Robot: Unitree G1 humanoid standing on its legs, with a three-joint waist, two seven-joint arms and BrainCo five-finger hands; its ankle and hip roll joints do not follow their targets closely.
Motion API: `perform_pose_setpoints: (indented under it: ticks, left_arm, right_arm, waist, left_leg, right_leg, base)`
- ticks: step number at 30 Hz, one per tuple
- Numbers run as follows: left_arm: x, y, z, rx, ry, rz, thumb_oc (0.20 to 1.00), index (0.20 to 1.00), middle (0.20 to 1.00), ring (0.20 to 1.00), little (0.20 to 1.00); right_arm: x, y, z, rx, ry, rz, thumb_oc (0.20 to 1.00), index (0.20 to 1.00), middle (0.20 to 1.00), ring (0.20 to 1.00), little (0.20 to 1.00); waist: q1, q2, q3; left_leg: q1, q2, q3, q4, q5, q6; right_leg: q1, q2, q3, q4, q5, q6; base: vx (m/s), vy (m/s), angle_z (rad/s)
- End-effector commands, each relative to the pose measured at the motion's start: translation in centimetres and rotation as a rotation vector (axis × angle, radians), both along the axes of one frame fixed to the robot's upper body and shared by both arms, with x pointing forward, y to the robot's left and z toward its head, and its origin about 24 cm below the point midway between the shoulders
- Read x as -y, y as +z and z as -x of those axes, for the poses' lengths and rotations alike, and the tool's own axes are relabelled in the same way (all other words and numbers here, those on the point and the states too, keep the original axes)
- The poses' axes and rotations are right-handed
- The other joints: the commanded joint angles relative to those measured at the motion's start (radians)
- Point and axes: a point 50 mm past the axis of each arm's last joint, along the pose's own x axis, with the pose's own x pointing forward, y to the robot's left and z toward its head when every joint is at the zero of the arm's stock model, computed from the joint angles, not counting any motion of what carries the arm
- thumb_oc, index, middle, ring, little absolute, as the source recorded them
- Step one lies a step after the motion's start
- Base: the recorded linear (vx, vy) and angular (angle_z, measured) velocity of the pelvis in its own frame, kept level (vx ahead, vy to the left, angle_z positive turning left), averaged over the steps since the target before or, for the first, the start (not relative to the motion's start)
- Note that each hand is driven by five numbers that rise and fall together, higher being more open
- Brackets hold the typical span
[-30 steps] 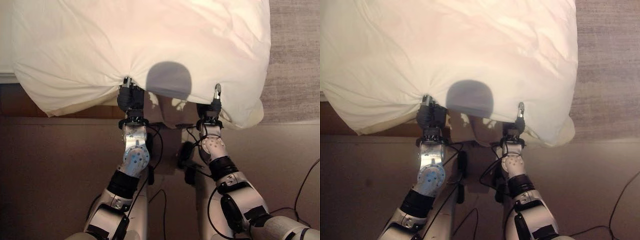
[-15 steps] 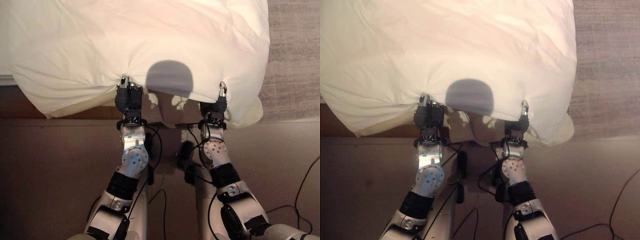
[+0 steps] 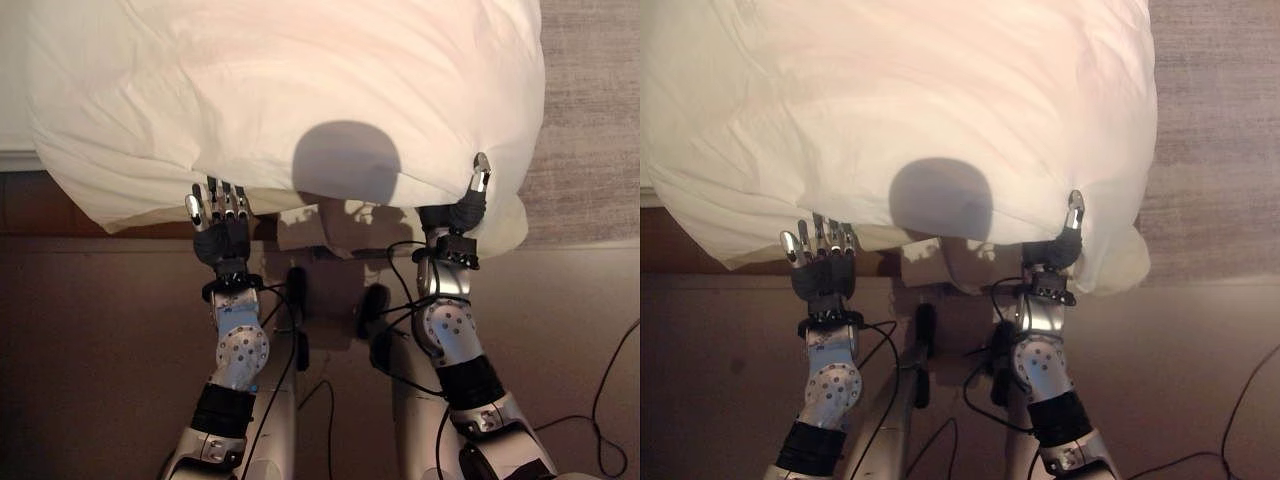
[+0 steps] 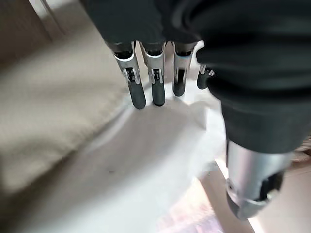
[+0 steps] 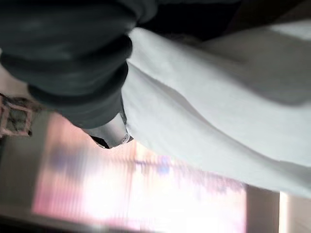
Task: Make the bed
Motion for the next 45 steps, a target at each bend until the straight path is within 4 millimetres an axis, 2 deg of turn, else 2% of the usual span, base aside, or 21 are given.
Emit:
perform_pose_setpoints:
  ticks: [1,2,3,6,7,12,20,24,25,26,29,30,31,33,37,40,41,42,45]
  left_arm:
    - [1.8,-2.3,0.4,-0.072,-0.100,-0.008,1.000,1.000,1.000,1.000,1.000]
    - [1.8,-2.3,0.4,-0.072,-0.100,-0.008,1.000,1.000,1.000,1.000,1.000]
    - [3.0,-3.0,0.7,-0.099,-0.162,-0.023,1.000,1.000,1.000,1.000,1.000]
    - [4.0,-3.6,1.1,-0.117,-0.233,-0.056,1.000,1.000,1.000,1.000,1.000]
    - [5.1,-4.2,1.6,-0.128,-0.303,-0.075,1.000,1.000,1.000,1.000,1.000]
    - [7.4,-5.4,2.9,-0.128,-0.487,-0.123,1.000,1.000,1.000,1.000,1.000]
    - [10.5,-5.0,3.8,-0.047,-0.715,-0.140,1.000,1.000,1.000,1.000,1.000]
    - [11.5,-3.2,3.3,0.039,-0.753,-0.114,1.000,1.000,1.000,1.000,1.000]
    - [11.9,-2.1,2.7,0.089,-0.751,-0.093,1.000,1.000,1.000,1.000,1.000]
    - [11.9,-2.1,2.7,0.090,-0.751,-0.093,1.000,1.000,1.000,1.000,1.000]
    - [12.0,0.0,1.6,0.176,-0.709,-0.036,1.000,1.000,1.000,1.000,1.000]
    - [12.0,0.0,1.6,0.177,-0.709,-0.036,1.000,1.000,1.000,1.000,1.000]
    - [11.8,1.5,0.9,0.233,-0.672,0.010,1.000,1.000,1.000,1.000,1.000]
    - [11.4,2.9,0.4,0.291,-0.628,0.035,1.000,1.000,1.000,1.000,1.000]
    - [10.0,4.8,-0.1,0.384,-0.544,0.057,1.000,1.000,1.000,1.000,1.000]
    - [9.1,5.3,-0.2,0.421,-0.504,0.061,1.000,1.000,1.000,1.000,1.000]
    - [8.1,5.8,-0.3,0.459,-0.461,0.058,1.000,1.000,1.000,1.000,1.000]
    - [8.1,5.8,-0.3,0.459,-0.461,0.058,1.000,1.000,1.000,1.000,1.000]
    - [6.3,6.6,-0.1,0.537,-0.397,0.038,1.000,1.000,1.000,1.000,1.000]
  right_arm:
    - [2.0,4.5,4.3,0.366,-0.127,0.022,0.200,0.200,0.200,0.200,0.200]
    - [2.0,4.5,4.3,0.366,-0.127,0.022,0.200,0.200,0.200,0.200,0.200]
    - [1.4,5.0,4.5,0.396,-0.094,0.037,0.200,0.200,0.200,0.200,0.200]
    - [0.9,5.3,4.3,0.404,-0.066,0.053,0.200,0.200,0.200,0.200,0.200]
    - [0.5,5.6,4.3,0.416,-0.042,0.057,0.200,0.200,0.200,0.200,0.200]
    - [0.1,5.8,3.9,0.423,-0.007,0.052,0.200,0.200,0.200,0.200,0.200]
    - [-0.1,5.4,3.6,0.422,0.019,0.033,0.200,0.200,0.200,0.200,0.200]
    - [-0.5,4.9,3.5,0.407,0.038,0.013,0.200,0.200,0.200,0.200,0.200]
    - [-0.6,4.6,3.5,0.399,0.046,0.000,0.200,0.200,0.200,0.200,0.200]
    - [-0.6,4.6,3.5,0.399,0.046,0.000,0.200,0.200,0.200,0.200,0.200]
    - [-0.9,4.5,3.5,0.391,0.053,-0.021,0.200,0.200,0.200,0.200,0.200]
    - [-0.9,4.5,3.5,0.392,0.053,-0.021,0.200,0.200,0.200,0.200,0.200]
    - [-1.0,4.3,3.4,0.381,0.050,-0.035,0.200,0.200,0.200,0.200,0.200]
    - [-1.0,4.1,3.3,0.372,0.049,-0.053,0.200,0.200,0.200,0.200,0.200]
    - [-0.7,4.0,3.3,0.365,0.028,-0.065,0.200,0.200,0.200,0.200,0.200]
    - [-0.5,3.9,3.4,0.367,0.020,-0.066,0.200,0.200,0.200,0.200,0.200]
    - [-0.3,3.8,3.4,0.369,0.011,-0.070,0.200,0.200,0.200,0.200,0.200]
    - [-0.3,3.8,3.4,0.369,0.011,-0.070,0.200,0.200,0.200,0.200,0.200]
    - [0.0,3.5,3.5,0.368,-0.005,-0.072,0.200,0.200,0.200,0.200,0.200]
  waist:
    - [-0.047,0.035,-0.124]
    - [-0.047,0.035,-0.124]
    - [-0.048,0.034,-0.123]
    - [-0.048,0.033,-0.120]
    - [-0.048,0.034,-0.117]
    - [-0.048,0.033,-0.113]
    - [-0.061,0.023,-0.118]
    - [-0.069,0.015,-0.124]
    - [-0.074,0.009,-0.129]
    - [-0.074,0.009,-0.129]
    - [-0.080,0.000,-0.138]
    - [-0.081,0.001,-0.137]
    - [-0.083,-0.004,-0.142]
    - [-0.086,-0.010,-0.146]
    - [-0.088,-0.015,-0.151]
    - [-0.086,-0.015,-0.154]
    - [-0.084,-0.016,-0.158]
    - [-0.084,-0.016,-0.158]
    - [-0.079,-0.015,-0.162]
  left_leg:
    - [-0.029,-0.012,0.007,0.040,-0.070,0.008]
    - [-0.029,-0.012,0.007,0.040,-0.070,0.008]
    - [-0.026,-0.011,0.008,0.039,-0.069,0.009]
    - [-0.023,-0.012,0.010,0.037,-0.067,0.011]
    - [-0.019,-0.012,0.012,0.032,-0.066,0.012]
    - [-0.008,-0.013,0.013,0.026,-0.066,0.012]
    - [-0.002,-0.011,0.015,0.028,-0.071,0.010]
    - [-0.002,-0.007,0.019,0.028,-0.070,0.007]
    - [-0.002,-0.007,0.018,0.030,-0.071,0.006]
    - [-0.002,-0.007,0.018,0.030,-0.071,0.006]
    - [-0.005,-0.005,0.019,0.031,-0.074,0.005]
    - [-0.005,-0.005,0.019,0.031,-0.074,0.005]
    - [-0.008,-0.004,0.020,0.034,-0.074,0.003]
    - [-0.010,-0.003,0.022,0.037,-0.075,0.002]
    - [-0.014,-0.003,0.021,0.042,-0.078,0.000]
    - [-0.015,-0.002,0.021,0.043,-0.079,0.000]
    - [-0.016,-0.002,0.022,0.045,-0.081,0.001]
    - [-0.017,-0.002,0.022,0.045,-0.081,0.001]
    - [-0.024,-0.002,0.020,0.051,-0.084,0.002]
  right_leg:
    - [0.006,-0.022,0.021,-0.137,0.105,0.137]
    - [0.006,-0.022,0.021,-0.137,0.105,0.137]
    - [0.010,-0.022,0.021,-0.139,0.108,0.137]
    - [0.014,-0.022,0.020,-0.146,0.112,0.138]
    - [0.019,-0.023,0.021,-0.152,0.114,0.138]
    - [0.027,-0.022,0.026,-0.159,0.118,0.139]
    - [0.035,-0.017,0.028,-0.163,0.116,0.138]
    - [0.032,-0.013,0.033,-0.164,0.116,0.137]
    - [0.031,-0.010,0.035,-0.163,0.114,0.137]
    - [0.031,-0.010,0.035,-0.163,0.114,0.137]
    - [0.024,-0.008,0.039,-0.157,0.112,0.137]
    - [0.023,-0.008,0.039,-0.157,0.112,0.137]
    - [0.021,-0.007,0.043,-0.157,0.112,0.137]
    - [0.019,-0.005,0.045,-0.154,0.111,0.136]
    - [0.013,-0.001,0.047,-0.148,0.109,0.134]
    - [0.011,-0.001,0.048,-0.145,0.108,0.134]
    - [0.009,-0.001,0.049,-0.142,0.107,0.134]
    - [0.008,-0.001,0.049,-0.142,0.107,0.134]
    - [0.002,-0.001,0.046,-0.138,0.105,0.133]
  base:
    - [-0.02,-0.002,-0.04]
    - [-0.02,-0.001,-0.06]
    - [-0.02,0.000,-0.06]
    - [-0.01,0.002,-0.04]
    - [0.00,0.000,0.00]
    - [0.00,0.000,0.00]
    - [0.00,0.000,0.00]
    - [0.00,0.000,0.00]
    - [0.00,0.000,0.00]
    - [0.00,0.000,0.00]
    - [0.00,0.000,0.00]
    - [0.00,0.000,0.00]
    - [0.00,0.000,0.00]
    - [0.00,0.000,0.00]
    - [0.00,-0.002,-0.02]
    - [0.00,0.000,0.00]
    - [0.00,0.000,0.00]
    - [0.00,0.000,0.00]
    - [0.00,0.000,0.00]
